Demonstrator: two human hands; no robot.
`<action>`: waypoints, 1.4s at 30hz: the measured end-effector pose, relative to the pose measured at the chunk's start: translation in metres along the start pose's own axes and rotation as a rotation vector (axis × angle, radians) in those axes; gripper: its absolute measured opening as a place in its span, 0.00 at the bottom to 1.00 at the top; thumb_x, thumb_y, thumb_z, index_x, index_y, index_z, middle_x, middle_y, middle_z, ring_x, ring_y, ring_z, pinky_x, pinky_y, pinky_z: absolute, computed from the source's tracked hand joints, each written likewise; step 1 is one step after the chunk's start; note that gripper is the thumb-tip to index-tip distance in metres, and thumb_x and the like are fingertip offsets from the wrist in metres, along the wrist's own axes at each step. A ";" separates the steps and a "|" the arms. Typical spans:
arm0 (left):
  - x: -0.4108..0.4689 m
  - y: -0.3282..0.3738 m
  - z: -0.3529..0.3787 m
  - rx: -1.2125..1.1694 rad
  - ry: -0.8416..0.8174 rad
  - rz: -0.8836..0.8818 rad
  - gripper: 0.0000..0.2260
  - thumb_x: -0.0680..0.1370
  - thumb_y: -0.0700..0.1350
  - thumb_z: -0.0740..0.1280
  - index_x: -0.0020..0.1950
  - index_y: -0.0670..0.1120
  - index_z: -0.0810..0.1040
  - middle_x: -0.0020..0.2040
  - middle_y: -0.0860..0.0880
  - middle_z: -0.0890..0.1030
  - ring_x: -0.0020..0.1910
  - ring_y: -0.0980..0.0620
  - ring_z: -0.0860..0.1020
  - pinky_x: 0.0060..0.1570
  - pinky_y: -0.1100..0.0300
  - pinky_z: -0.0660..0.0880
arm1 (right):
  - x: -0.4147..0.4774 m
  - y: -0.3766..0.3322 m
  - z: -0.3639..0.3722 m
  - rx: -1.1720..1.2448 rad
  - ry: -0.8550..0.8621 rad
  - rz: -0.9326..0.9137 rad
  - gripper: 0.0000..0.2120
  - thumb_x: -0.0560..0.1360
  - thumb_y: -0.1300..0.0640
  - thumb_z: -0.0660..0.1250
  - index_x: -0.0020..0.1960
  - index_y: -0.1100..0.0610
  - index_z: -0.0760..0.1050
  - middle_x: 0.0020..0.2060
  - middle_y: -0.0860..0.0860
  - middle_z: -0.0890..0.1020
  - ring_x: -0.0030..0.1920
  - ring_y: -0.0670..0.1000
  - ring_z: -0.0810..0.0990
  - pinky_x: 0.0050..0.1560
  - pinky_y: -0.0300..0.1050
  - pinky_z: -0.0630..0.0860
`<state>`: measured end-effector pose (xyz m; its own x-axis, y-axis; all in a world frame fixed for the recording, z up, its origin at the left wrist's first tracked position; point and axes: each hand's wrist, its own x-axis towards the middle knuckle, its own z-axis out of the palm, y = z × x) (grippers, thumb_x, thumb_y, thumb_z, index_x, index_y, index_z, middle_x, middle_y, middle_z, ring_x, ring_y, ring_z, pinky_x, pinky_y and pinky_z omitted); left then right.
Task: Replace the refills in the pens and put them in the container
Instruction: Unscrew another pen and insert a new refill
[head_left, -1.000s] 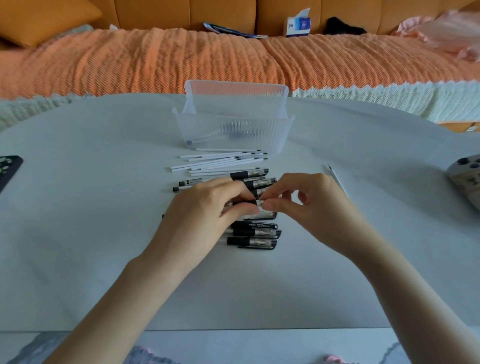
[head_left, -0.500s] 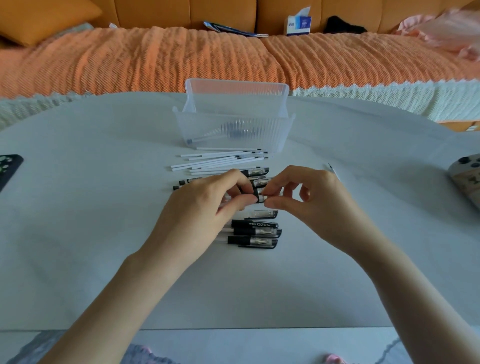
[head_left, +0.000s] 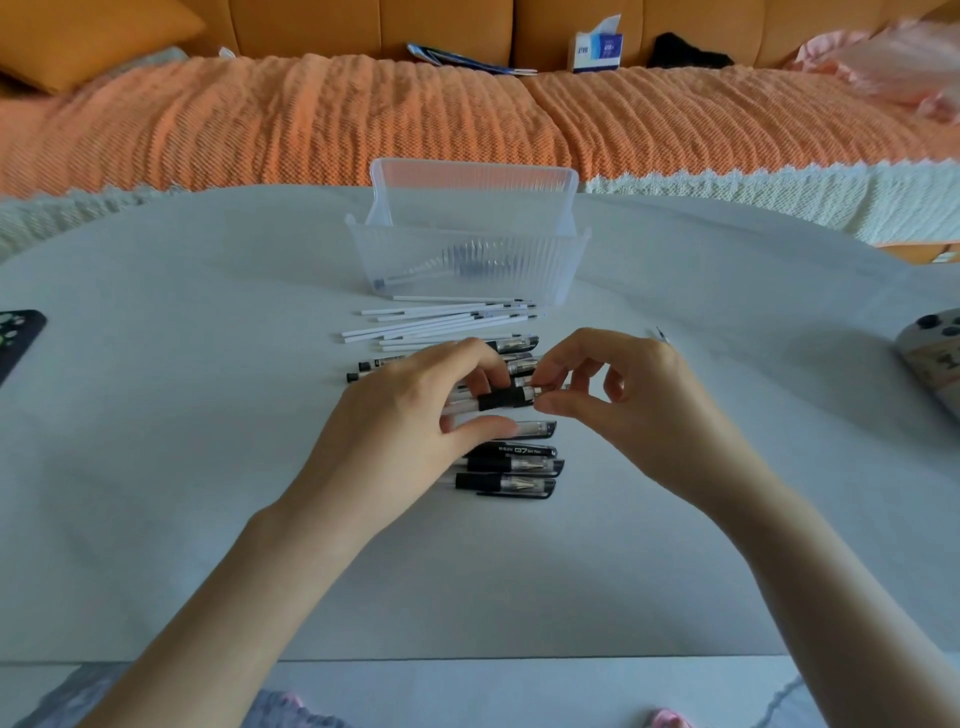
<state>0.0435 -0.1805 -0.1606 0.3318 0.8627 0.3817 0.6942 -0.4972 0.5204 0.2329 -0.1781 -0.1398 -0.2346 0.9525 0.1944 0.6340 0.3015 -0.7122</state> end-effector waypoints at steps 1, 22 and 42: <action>0.000 0.000 0.000 0.011 0.003 0.009 0.10 0.70 0.54 0.71 0.48 0.56 0.73 0.42 0.62 0.77 0.37 0.61 0.72 0.35 0.68 0.68 | 0.000 0.000 0.000 0.000 -0.001 -0.003 0.04 0.69 0.61 0.73 0.43 0.54 0.80 0.31 0.40 0.76 0.32 0.36 0.73 0.36 0.26 0.66; 0.003 -0.004 0.003 0.007 0.018 0.024 0.11 0.74 0.58 0.63 0.46 0.53 0.78 0.40 0.60 0.75 0.38 0.61 0.70 0.34 0.63 0.70 | 0.000 0.002 -0.004 0.002 -0.002 -0.015 0.05 0.70 0.61 0.72 0.43 0.53 0.79 0.30 0.30 0.75 0.32 0.34 0.73 0.36 0.25 0.66; 0.001 -0.006 -0.001 0.020 0.030 -0.052 0.06 0.76 0.53 0.64 0.47 0.52 0.77 0.41 0.58 0.76 0.36 0.57 0.72 0.37 0.60 0.71 | -0.004 0.024 -0.005 -0.225 -0.225 0.108 0.05 0.69 0.50 0.73 0.38 0.46 0.77 0.35 0.41 0.78 0.34 0.45 0.73 0.41 0.43 0.73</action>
<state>0.0388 -0.1767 -0.1626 0.2764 0.8839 0.3773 0.7227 -0.4500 0.5246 0.2529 -0.1740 -0.1538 -0.2981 0.9535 -0.0456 0.8048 0.2253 -0.5492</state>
